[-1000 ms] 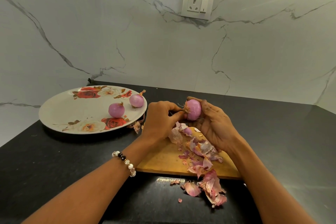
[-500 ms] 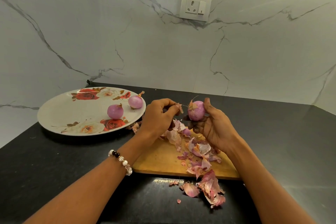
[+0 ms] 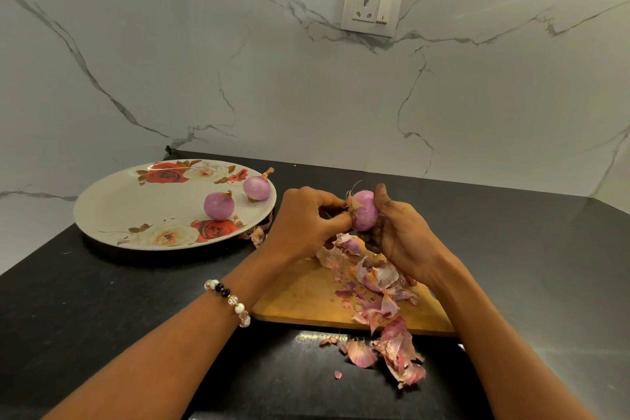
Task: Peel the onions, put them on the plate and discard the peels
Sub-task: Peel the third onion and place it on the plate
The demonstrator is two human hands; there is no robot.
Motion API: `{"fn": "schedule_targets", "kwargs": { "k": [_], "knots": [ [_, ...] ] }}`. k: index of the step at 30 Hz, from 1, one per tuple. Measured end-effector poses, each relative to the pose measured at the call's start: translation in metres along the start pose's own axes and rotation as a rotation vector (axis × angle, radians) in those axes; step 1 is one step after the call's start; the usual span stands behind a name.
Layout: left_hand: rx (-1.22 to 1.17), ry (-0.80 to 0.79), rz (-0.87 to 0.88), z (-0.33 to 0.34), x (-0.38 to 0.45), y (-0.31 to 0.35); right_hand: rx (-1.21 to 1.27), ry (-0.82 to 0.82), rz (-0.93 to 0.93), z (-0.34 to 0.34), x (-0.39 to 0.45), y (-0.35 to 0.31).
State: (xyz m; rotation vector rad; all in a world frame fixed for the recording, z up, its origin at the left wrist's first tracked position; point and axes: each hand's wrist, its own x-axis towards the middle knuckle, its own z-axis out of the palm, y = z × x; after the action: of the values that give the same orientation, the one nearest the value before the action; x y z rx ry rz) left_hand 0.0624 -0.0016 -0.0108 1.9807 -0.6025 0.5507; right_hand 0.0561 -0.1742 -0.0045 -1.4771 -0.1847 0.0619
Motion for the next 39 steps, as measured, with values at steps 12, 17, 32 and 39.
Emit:
{"fn": "schedule_targets", "kwargs": {
  "k": [12,17,32,39],
  "knots": [
    [0.019,0.146,0.149,-0.0043,0.0035,0.0009,-0.081,0.003,-0.066,0.0041,-0.007,-0.0036],
    [0.166,0.158,0.284,-0.003,0.0031,-0.0003,-0.095,0.007,-0.064,0.0056,-0.0065,-0.0023],
    [0.256,0.202,0.299,-0.0009,0.0023,-0.0036,-0.135,-0.014,-0.066,0.0033,-0.0058,-0.0016],
    [0.02,0.331,-0.026,-0.0058,0.006,-0.0013,-0.125,0.027,-0.048,-0.0036,0.0001,0.002]
  ]
}}
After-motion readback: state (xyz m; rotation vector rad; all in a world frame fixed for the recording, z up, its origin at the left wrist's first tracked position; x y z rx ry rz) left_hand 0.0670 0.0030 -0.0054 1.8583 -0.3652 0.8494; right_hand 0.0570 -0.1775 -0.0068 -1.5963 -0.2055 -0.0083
